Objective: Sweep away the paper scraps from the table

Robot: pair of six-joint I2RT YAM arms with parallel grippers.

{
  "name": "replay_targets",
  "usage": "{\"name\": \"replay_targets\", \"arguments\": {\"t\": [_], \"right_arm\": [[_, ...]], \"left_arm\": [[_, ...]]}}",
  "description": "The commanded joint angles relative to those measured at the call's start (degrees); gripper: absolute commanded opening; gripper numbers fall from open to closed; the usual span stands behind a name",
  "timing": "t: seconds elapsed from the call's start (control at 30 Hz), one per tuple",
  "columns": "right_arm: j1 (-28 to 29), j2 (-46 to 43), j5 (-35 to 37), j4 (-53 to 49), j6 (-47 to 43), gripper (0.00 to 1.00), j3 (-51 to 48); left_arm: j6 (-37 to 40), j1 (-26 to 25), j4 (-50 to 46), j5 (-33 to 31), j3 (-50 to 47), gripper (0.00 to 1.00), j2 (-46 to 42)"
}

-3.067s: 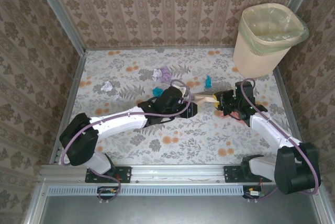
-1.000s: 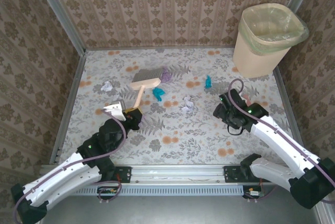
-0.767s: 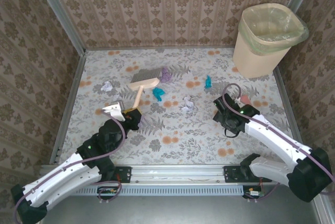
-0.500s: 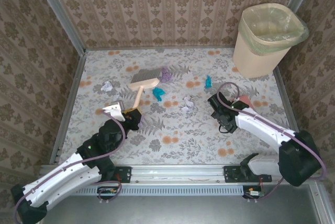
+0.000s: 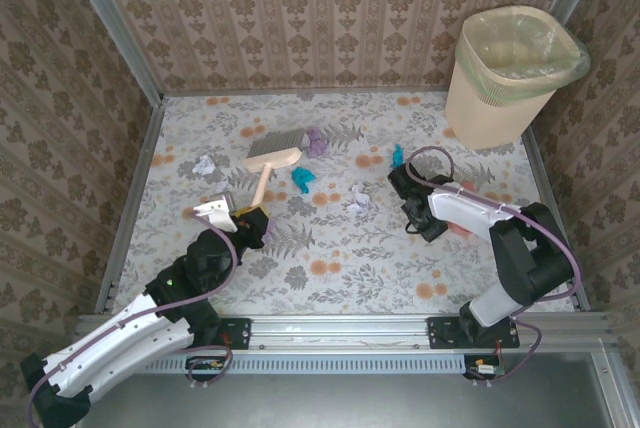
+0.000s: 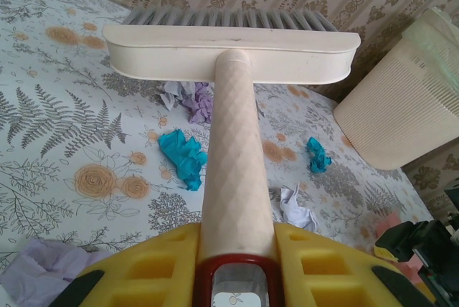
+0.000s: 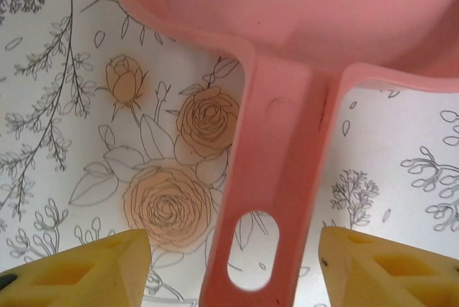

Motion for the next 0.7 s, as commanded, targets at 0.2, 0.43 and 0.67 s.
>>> {"name": "replay_targets", "arguments": {"t": [0.2,0.43,0.67], "right_arm": [[-1.8,3.5,2.8,1.0,0.5,0.4,1.0],[-1.9,-0.2,3.7,2.4,-2.8,0.17,-2.8],[-1.7,-9.5,3.5,-1.9,-14.0,0.07,-5.5]], "left_arm": [[0.3,0.3,1.5,-2.2,-0.3,0.0,-0.9],[0.3,0.3,1.4,-2.2,-0.3,0.0,-0.9],[0.4,0.4,1.3,-2.5,-0.3,0.0,-1.0]]}}
